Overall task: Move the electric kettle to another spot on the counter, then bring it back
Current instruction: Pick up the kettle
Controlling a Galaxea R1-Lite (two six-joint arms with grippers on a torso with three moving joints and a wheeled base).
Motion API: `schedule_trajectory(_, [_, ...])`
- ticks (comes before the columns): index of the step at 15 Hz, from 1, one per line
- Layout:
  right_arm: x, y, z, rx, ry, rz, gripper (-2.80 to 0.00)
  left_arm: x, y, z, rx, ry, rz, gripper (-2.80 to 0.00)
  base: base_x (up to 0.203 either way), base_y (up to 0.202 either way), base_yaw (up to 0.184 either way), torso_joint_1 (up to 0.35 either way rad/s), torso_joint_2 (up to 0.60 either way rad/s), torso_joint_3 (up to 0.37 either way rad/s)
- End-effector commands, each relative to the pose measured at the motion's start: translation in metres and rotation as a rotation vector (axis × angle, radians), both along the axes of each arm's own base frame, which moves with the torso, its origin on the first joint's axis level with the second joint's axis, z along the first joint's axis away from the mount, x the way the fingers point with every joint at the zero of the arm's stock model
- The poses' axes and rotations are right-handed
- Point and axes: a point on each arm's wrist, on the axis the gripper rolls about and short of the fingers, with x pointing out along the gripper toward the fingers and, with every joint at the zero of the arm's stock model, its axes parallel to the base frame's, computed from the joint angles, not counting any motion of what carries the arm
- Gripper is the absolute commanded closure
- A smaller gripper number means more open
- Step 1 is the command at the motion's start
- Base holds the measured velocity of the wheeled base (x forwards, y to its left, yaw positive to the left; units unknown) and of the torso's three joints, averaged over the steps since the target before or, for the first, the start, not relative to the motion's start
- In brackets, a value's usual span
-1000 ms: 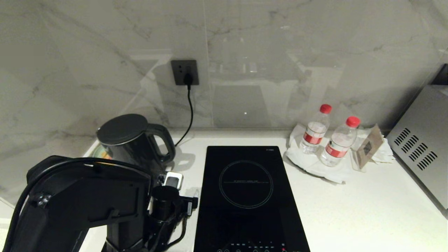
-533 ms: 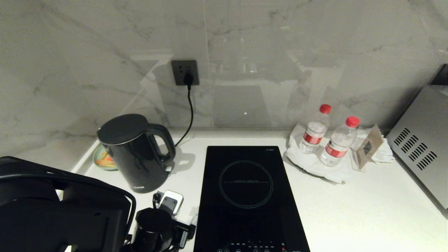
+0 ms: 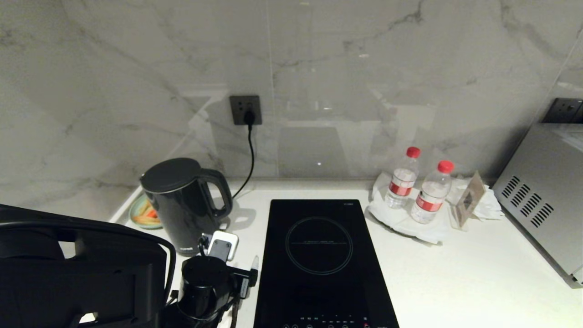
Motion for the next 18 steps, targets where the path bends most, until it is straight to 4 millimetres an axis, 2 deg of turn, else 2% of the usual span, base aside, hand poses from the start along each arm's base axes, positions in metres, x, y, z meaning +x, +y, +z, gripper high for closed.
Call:
schedule_trajectory(1, [0.000,0.000,0.000,0.000,0.000,0.000,0.00,0.001,-0.001,-0.002,-0.001,-0.003,0.005,-2.80,0.000,0.000,0.000,-0.001,0.00,0.210])
schedule_trajectory(4, [0.000,0.000,0.000,0.000,0.000,0.001,0.00,0.002,0.000,-0.003,0.001,0.000,0.009,-2.80,0.000,0.000,0.000,0.002,0.00,0.200])
schedule_trajectory(6, [0.000,0.000,0.000,0.000,0.000,0.000,0.00,-0.003,0.012,-0.010,0.055,0.047,0.015,-2.80,0.000,0.000,0.000,0.002,0.00,0.156])
schedule_trajectory(9, [0.000,0.000,0.000,0.000,0.000,0.000,0.00,-0.014,0.008,-0.020,0.091,0.113,-0.136,-2.80,0.000,0.000,0.000,0.002,0.00,0.036])
schedule_trajectory(11, [0.000,0.000,0.000,0.000,0.000,0.000,0.00,0.002,-0.005,-0.012,0.064,0.038,-0.135,-2.80,0.000,0.000,0.000,0.000,0.00,0.000])
schedule_trajectory(15, [0.000,0.000,0.000,0.000,0.000,0.000,0.00,0.053,-0.036,0.012,-0.038,-0.136,-0.013,-2.80,0.000,0.000,0.000,0.000,0.00,0.000])
schedule_trajectory(18, [0.000,0.000,0.000,0.000,-0.001,0.000,0.00,0.071,-0.048,0.007,-0.120,-0.110,0.054,-2.80,0.000,0.000,0.000,0.000,0.00,0.000])
